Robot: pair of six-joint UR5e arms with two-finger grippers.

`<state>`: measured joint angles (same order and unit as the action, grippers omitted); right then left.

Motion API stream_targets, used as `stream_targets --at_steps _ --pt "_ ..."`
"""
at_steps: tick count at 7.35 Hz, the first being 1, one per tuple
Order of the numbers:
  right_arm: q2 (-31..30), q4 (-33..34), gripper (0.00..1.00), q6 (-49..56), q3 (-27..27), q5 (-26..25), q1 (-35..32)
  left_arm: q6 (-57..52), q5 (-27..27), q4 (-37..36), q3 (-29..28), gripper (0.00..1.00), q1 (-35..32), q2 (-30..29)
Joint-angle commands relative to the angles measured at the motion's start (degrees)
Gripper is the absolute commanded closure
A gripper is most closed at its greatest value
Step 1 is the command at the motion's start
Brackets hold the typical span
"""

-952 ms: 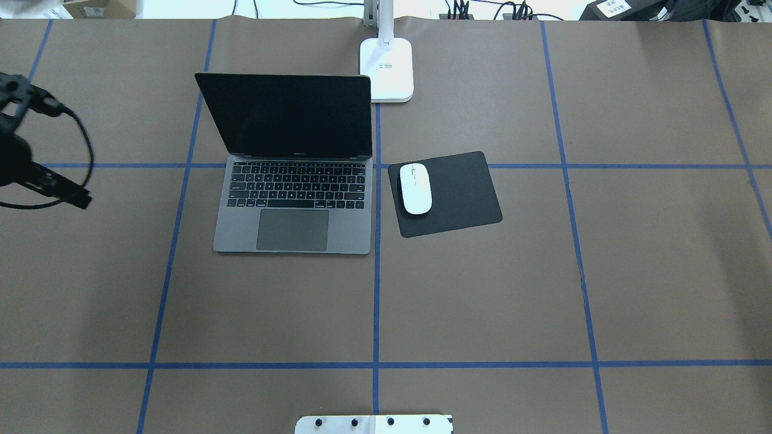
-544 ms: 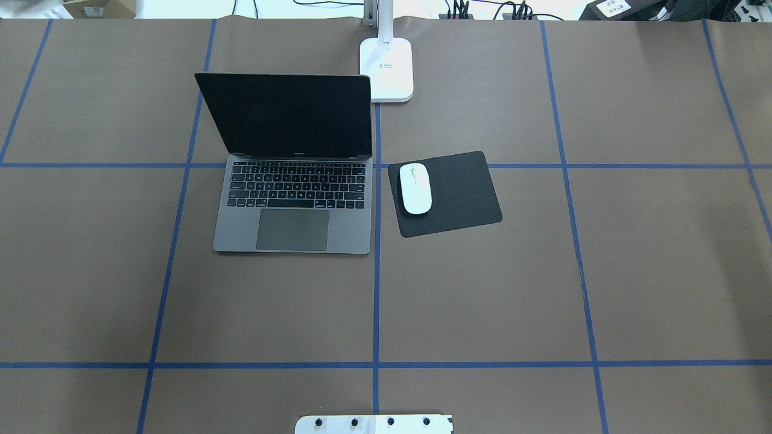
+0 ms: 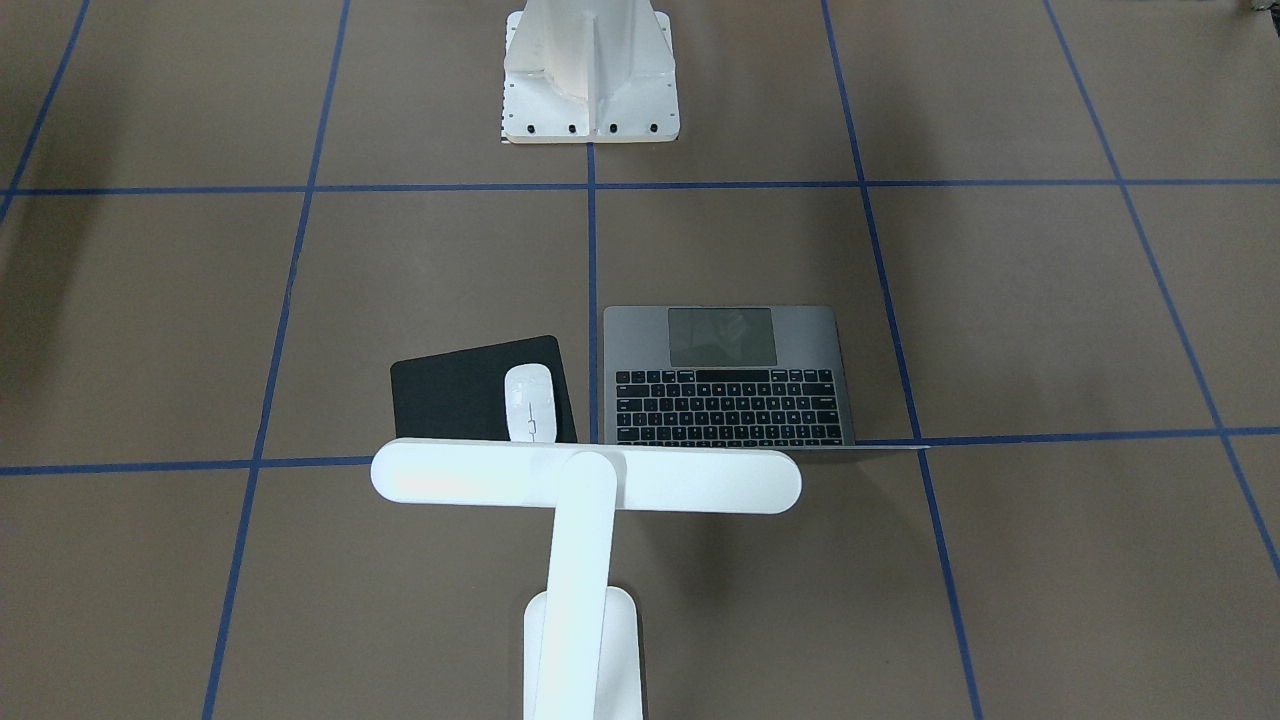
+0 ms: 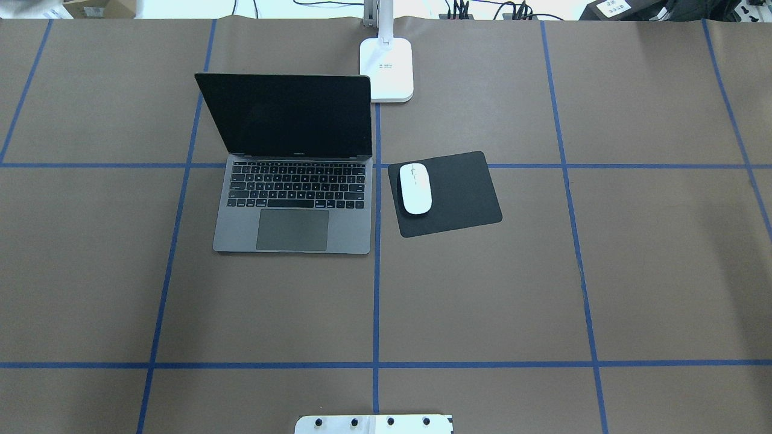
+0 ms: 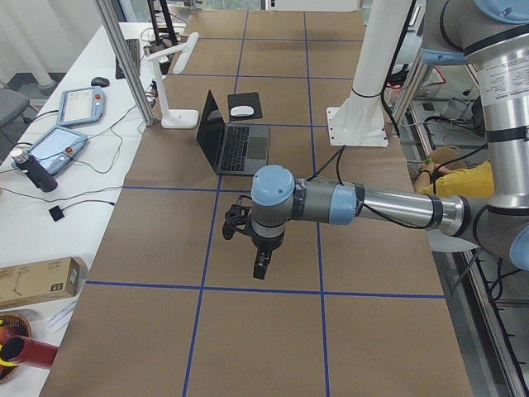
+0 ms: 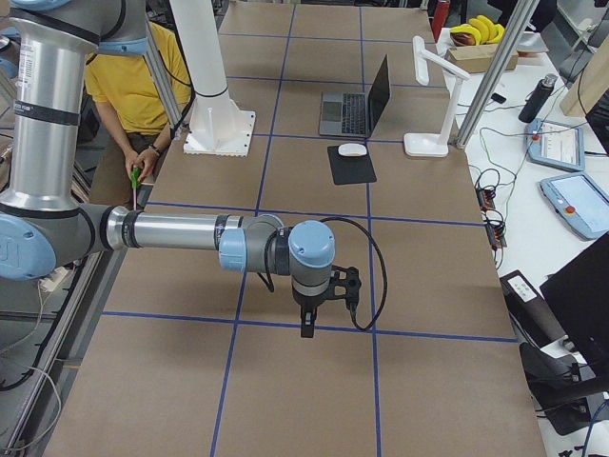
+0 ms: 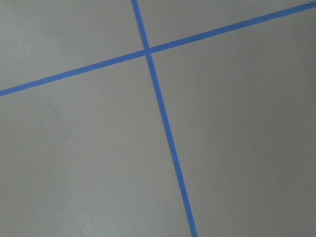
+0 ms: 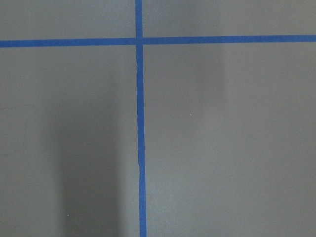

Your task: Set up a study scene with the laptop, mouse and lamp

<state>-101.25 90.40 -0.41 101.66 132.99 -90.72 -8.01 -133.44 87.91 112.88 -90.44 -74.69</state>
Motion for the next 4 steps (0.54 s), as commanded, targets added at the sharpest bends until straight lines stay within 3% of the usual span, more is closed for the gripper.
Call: stream_targets --at_steps 1,4 --pt "0.3 -0.4 0.0 0.1 0.3 0.0 0.0 0.0 -1.2 0.1 -0.6 0.0 -0.8 0.2" --pt "0.2 -0.4 0.0 0.7 0.6 0.0 -0.1 -0.2 -1.6 0.2 -0.5 0.0 -0.7 -0.1"
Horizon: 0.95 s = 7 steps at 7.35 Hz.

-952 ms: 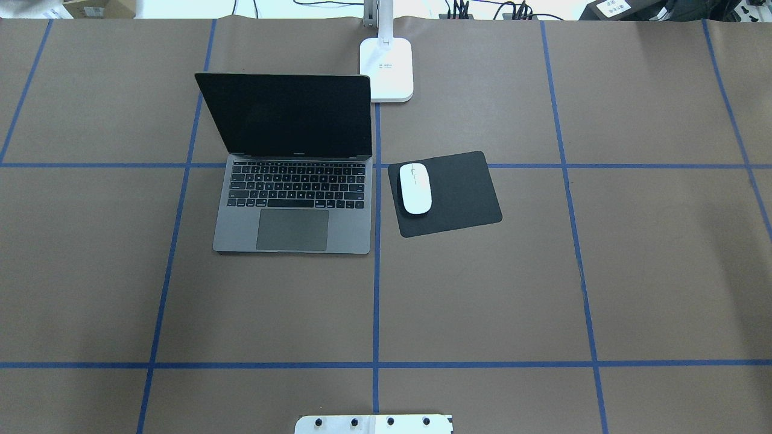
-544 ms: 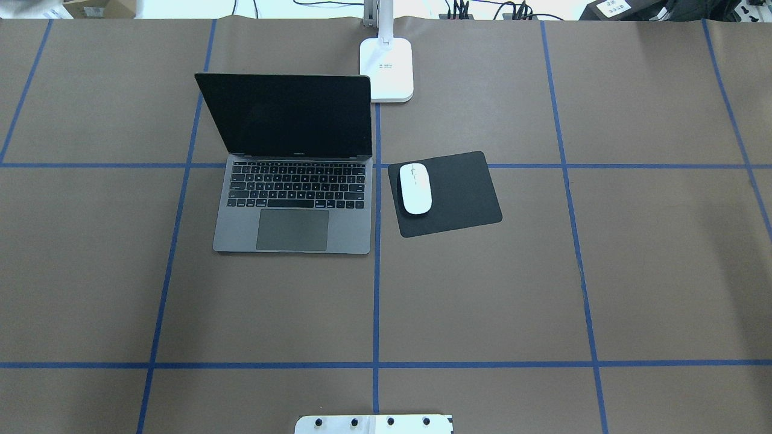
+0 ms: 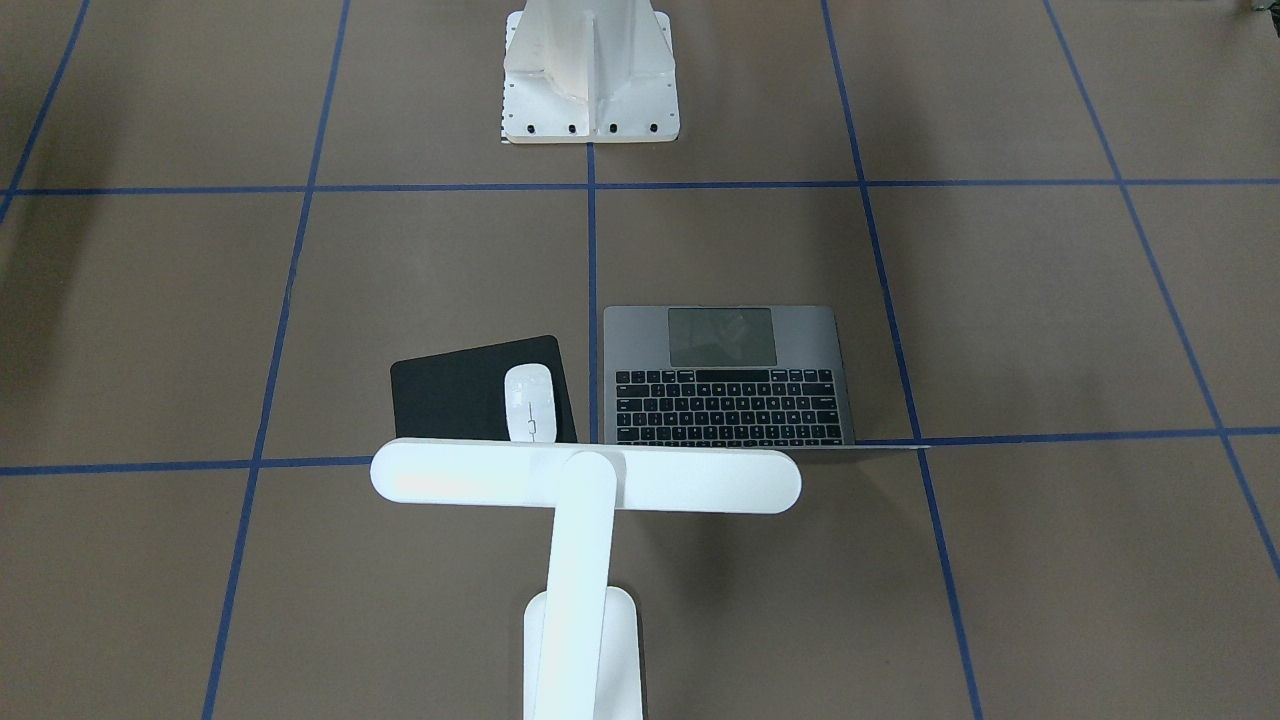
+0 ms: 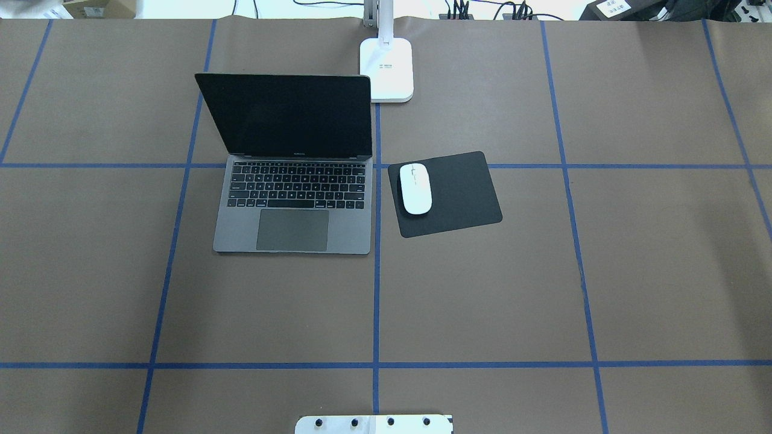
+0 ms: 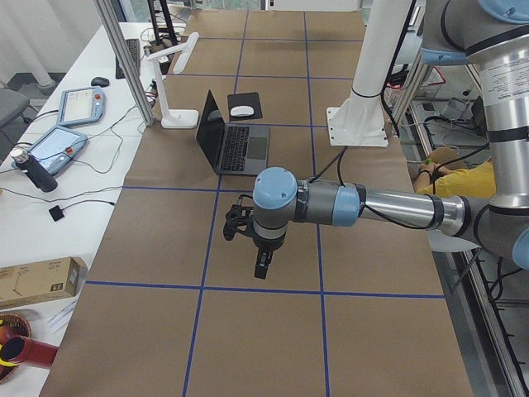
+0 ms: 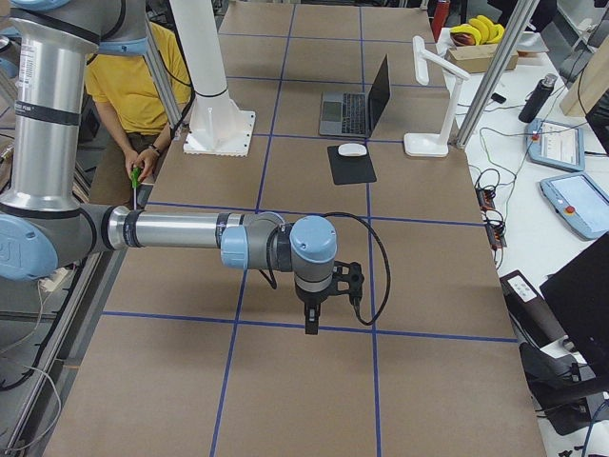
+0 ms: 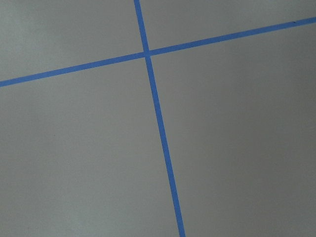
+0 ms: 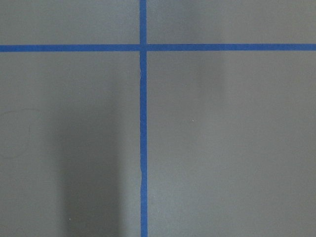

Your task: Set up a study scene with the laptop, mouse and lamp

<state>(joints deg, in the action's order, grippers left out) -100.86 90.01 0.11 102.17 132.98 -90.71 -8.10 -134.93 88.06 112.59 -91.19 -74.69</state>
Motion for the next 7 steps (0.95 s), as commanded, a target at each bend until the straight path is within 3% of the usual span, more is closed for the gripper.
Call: stream_targets --at_steps 1,7 --pt "-0.2 0.0 0.0 0.2 0.1 0.0 -0.1 -0.1 -0.1 0.1 0.1 0.0 0.0 -0.1" --pt "0.0 0.1 0.0 0.2 -0.6 0.1 0.0 -0.1 0.0 0.0 0.4 0.0 0.0 -0.1"
